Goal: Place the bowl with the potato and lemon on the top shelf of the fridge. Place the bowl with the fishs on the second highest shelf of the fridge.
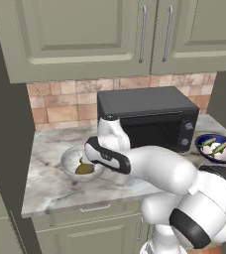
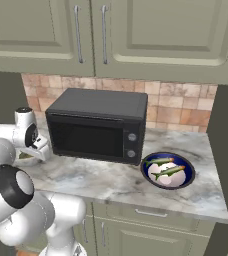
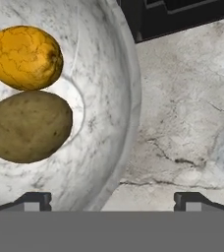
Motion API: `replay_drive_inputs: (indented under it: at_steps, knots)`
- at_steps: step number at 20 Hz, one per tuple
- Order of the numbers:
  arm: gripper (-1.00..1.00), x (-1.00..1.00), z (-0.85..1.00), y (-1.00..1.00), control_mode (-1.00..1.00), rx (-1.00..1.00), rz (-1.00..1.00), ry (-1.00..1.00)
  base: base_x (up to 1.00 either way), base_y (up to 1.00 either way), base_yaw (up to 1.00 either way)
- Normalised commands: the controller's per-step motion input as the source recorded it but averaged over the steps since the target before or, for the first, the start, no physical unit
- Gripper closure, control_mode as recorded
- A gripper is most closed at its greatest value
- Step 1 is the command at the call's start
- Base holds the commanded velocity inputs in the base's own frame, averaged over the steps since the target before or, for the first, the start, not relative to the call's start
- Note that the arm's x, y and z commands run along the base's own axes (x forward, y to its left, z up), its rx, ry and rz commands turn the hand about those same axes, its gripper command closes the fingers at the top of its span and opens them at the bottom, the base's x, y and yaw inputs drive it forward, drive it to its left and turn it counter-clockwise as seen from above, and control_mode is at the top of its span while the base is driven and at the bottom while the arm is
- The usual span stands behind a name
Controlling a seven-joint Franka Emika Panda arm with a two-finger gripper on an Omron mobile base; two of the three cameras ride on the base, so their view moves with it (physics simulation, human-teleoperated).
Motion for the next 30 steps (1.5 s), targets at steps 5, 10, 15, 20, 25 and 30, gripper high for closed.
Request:
replay_drive_inputs:
  at_steps: [5,10,15,20,25,30]
  knots:
    - [-1.0,0.32,-0.17,0.01,-1.0,0.0,-0.03,-0.01,0.0,0.0,0.0]
    - [-1.0,0.18,-0.38,0.06,-1.0,-0.01,-0.03,-0.01,0.0,0.0,0.0]
    - [1.0,0.02,-0.26,0.02,-1.0,-0.03,-0.02,-0.01,0.0,0.0,0.0]
    - [1.0,-0.03,0.0,0.0,-1.0,0.0,0.0,0.01,0.0,0.0,0.0]
    - [1.0,-0.42,0.04,-0.02,-1.0,0.0,0.0,-0.02,0.0,0.0,0.0]
    - [1.0,-0.98,0.44,-0.41,-1.0,0.08,-0.08,-0.2,0.0,0.0,0.0]
